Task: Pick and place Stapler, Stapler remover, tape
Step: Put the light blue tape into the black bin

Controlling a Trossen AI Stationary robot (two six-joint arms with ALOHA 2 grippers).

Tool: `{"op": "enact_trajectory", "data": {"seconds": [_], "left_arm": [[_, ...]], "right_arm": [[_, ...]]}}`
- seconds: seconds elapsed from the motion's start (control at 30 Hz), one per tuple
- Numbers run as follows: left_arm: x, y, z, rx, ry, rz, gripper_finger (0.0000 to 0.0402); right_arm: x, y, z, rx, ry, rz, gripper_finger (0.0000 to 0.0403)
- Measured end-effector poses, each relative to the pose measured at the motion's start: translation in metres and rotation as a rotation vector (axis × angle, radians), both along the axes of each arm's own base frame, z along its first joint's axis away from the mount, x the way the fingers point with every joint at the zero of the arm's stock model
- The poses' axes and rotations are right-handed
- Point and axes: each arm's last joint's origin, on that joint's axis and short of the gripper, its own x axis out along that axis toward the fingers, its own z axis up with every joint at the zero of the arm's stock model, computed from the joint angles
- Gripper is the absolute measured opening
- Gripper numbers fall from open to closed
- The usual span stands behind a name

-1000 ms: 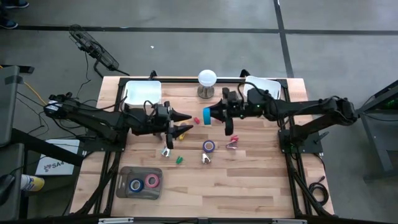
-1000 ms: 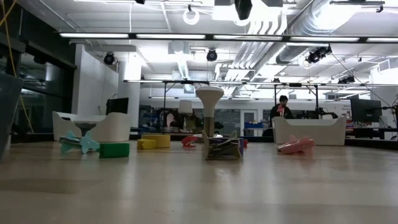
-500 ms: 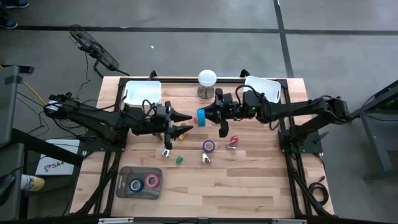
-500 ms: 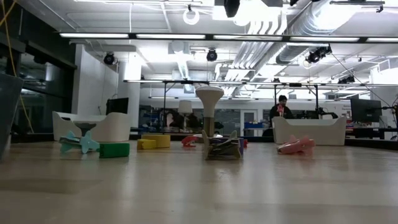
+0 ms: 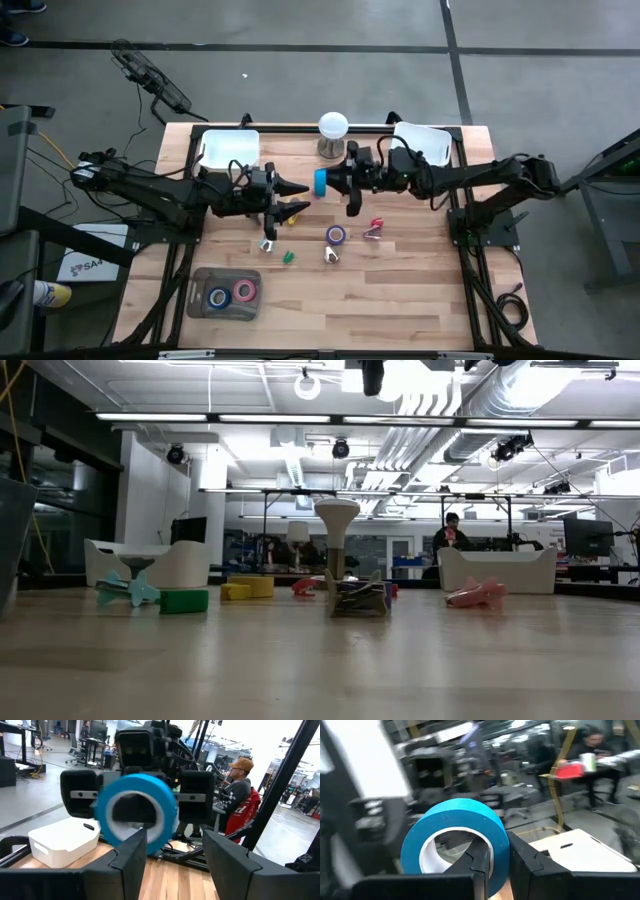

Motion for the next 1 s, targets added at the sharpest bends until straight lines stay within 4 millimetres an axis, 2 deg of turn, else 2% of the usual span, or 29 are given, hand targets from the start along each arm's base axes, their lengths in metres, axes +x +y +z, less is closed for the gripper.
{"op": "enact_trajectory", "data": {"seconds": [0.13,0.5,0.67,0.8,1.0], "left_arm": [[0.0,0.0,0.0,0.0,0.0,0.0,0.0188],[0.0,0.0,0.0,0.0,0.001,0.0,0.0188],[0.0,0.0,0.0,0.0,0.001,0.0,0.0188],[0.0,0.0,0.0,0.0,0.001,0.0,0.0188],[0.0,-0.001,0.0,0.0,-0.004,-0.049,0.0185]], "right_arm": [[0.0,-0.002,-0.001,0.043,0.007,-0.047,0.0031],[0.001,0.009,-0.001,0.052,0.002,-0.009,0.0031],[0.017,0.015,0.006,0.042,0.003,0.026,0.0031],[0.031,0.016,0.008,0.043,0.074,0.006,0.0031],[0.037,0.015,0.01,0.055,0.099,-0.039,0.0031]]}}
